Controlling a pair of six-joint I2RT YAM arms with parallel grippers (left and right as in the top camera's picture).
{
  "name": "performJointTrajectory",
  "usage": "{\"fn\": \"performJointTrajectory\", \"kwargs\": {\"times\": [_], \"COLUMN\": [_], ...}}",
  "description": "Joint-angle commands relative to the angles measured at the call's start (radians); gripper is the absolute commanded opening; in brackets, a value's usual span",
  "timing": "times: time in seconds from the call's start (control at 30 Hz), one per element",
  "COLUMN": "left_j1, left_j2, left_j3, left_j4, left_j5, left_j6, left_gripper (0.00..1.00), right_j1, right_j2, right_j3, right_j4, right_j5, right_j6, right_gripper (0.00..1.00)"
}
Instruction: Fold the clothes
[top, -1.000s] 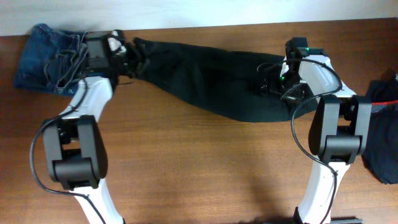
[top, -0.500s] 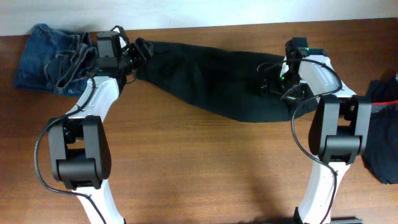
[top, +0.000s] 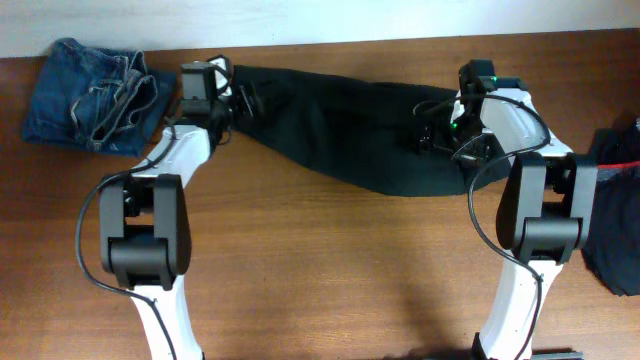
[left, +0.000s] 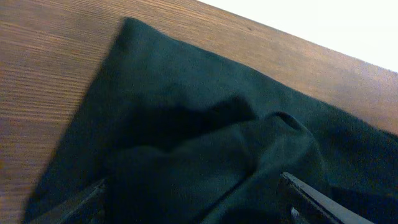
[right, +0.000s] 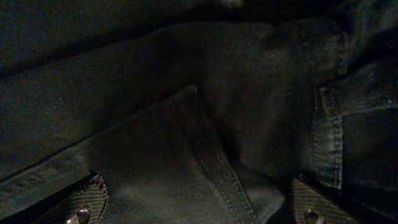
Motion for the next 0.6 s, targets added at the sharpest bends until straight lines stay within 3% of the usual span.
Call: {"fn": "performJointTrajectory", "kwargs": {"times": [0.0,0.13,0.23,0.33,0.4,0.47,0.57], "left_j1": [-0.026,-0.029,-0.029,-0.024,-0.016,0.005,0.039], "left_j2": [0.007,0.011,0.011,0.011,0.011,0.011,0.010], "left_j3": [0.006,0.006,0.006,0.006,0.006,0.006,0.007], "left_j4": [0.006,0.000,-0.012,-0.013,-0.017,-0.032,-0.053], "left_j5": [-0.018,-0.043,-0.055,-0.068,-0.082,-0.082,-0.081], "left_j6": [0.048,0.048,0.048,0.048,0.048,0.047,0.047], "left_gripper": [0.77,0.68,0.38,0.17,0.14,0.01,0.01], "right_j1": [-0.023,-0.023,-0.023,-0.023,-0.023,-0.023,-0.023], "right_j2": [0.010,0.010,0.010,0.010,0.010,0.010,0.010], "right_j3": [-0.031,-0.031,-0.031,-0.031,-0.031,-0.031,-0.031], "right_j4": [-0.014,-0.021,-0.021,-0.021,-0.021,-0.021,-0.021], "right_j5": [0.042,0.042,0.042,0.043,0.043,0.043,0.043], "right_j6": [0.012,0.012,0.012,0.012,0.012,0.012,0.012], "right_gripper": [0.99,0.99,0.99,0.99,0.99,0.99,0.99]}}
